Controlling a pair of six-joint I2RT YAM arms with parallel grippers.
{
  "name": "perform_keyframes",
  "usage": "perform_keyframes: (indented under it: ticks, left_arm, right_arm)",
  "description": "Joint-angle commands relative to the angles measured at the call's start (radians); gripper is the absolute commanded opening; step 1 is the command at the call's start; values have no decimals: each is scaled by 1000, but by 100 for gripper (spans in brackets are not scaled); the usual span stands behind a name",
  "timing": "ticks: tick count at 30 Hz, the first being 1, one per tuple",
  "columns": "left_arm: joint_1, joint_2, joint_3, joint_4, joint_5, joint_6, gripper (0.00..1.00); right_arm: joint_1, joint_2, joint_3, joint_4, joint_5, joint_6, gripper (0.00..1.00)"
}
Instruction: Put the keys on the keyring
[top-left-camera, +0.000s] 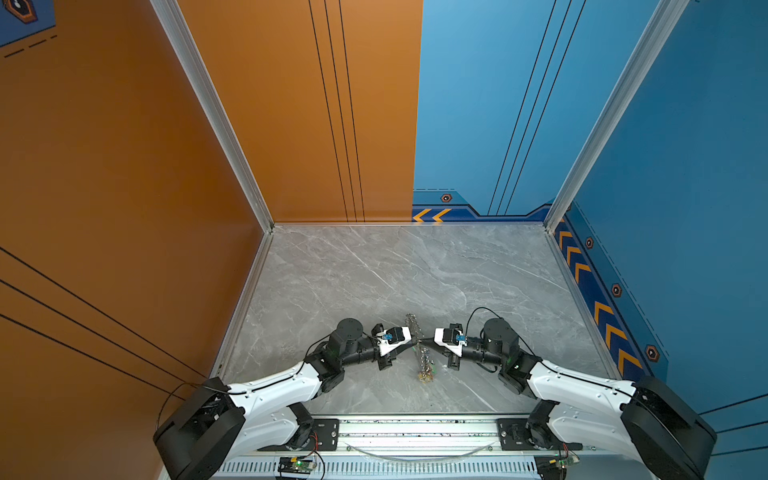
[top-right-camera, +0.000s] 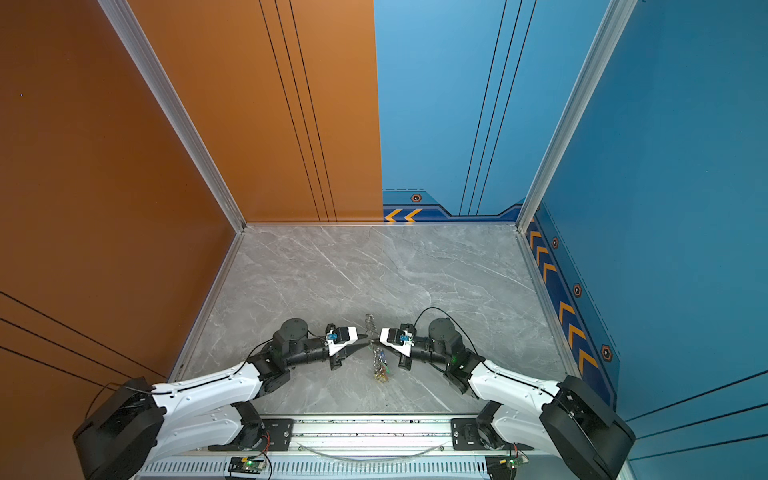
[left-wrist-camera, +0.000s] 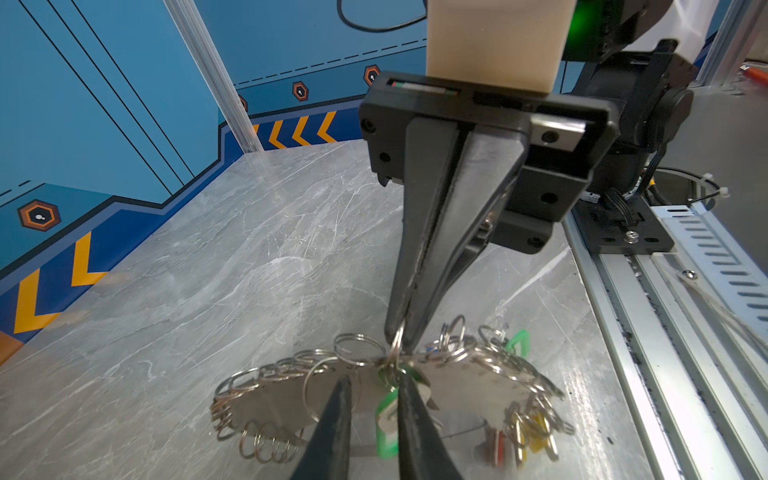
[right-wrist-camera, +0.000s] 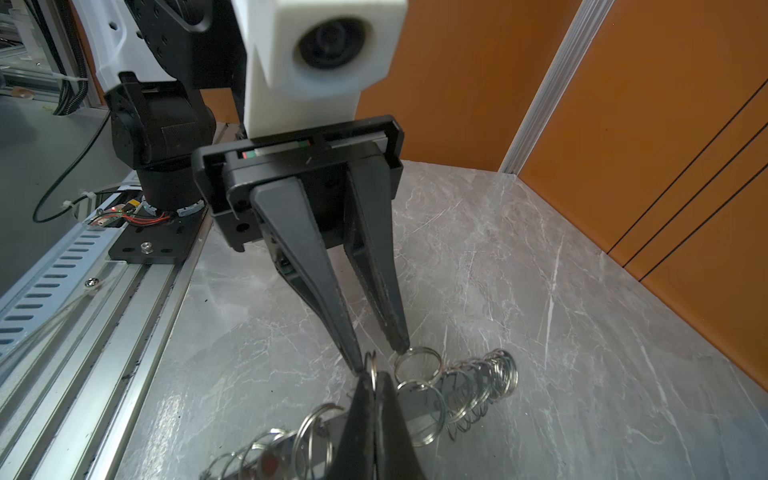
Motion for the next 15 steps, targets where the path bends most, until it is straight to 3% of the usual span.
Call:
perform_keyframes:
  ticks: [1, 11, 15]
  left_arm:
    - [9, -7, -13, 19, 61, -19, 19]
    - [10, 30, 1, 19, 56, -14, 5]
    - [7, 45, 12, 4, 25, -5, 0]
  right_arm:
    - [11, 13, 2, 86, -14, 6, 0]
    - [16, 36, 5, 117, -3, 11, 0]
    - [18, 19, 22, -1, 35, -49, 4]
